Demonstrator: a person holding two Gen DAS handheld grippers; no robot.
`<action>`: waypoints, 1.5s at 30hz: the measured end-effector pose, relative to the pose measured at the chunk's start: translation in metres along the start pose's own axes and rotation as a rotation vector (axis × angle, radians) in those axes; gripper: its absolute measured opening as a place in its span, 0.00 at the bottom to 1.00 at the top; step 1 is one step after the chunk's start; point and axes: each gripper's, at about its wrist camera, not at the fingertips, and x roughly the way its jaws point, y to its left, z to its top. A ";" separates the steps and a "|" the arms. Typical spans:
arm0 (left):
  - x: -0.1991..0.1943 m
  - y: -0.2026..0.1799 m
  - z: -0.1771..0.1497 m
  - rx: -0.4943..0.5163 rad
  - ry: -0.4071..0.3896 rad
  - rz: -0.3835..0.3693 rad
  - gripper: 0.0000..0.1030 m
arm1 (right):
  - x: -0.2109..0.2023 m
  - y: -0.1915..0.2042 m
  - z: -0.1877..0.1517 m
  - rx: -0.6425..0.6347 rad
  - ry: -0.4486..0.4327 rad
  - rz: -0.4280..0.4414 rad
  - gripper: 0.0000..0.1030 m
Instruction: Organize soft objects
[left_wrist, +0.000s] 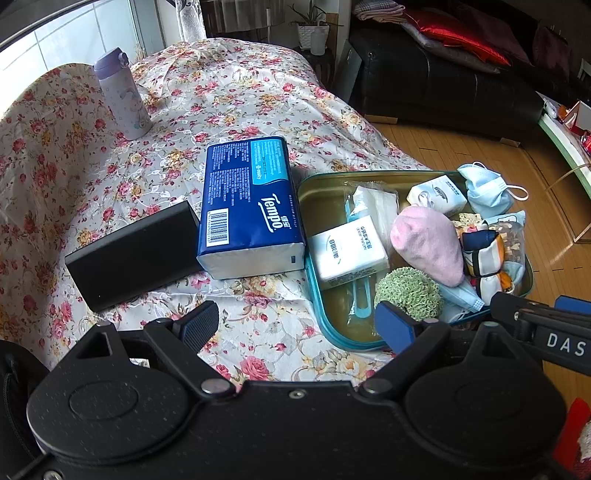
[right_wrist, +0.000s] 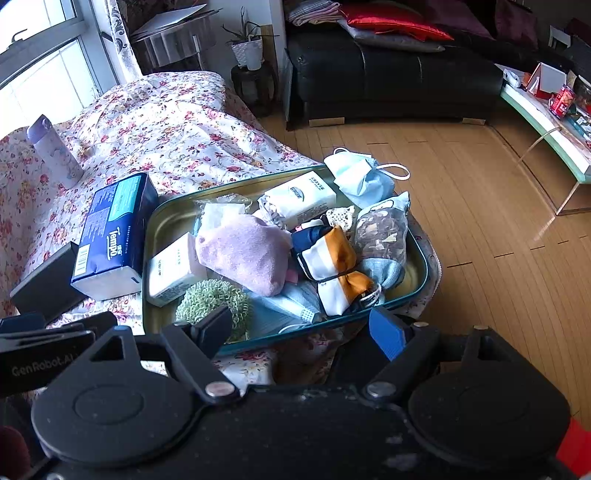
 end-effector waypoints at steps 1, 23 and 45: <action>0.000 0.000 0.000 -0.001 0.000 0.001 0.86 | 0.000 0.000 0.000 -0.001 0.001 0.000 0.79; 0.004 0.001 -0.004 -0.004 0.012 0.000 0.86 | 0.005 0.000 -0.004 -0.003 0.015 0.005 0.79; 0.005 0.002 -0.005 -0.006 0.020 -0.005 0.86 | 0.007 -0.001 -0.004 -0.002 0.026 0.007 0.80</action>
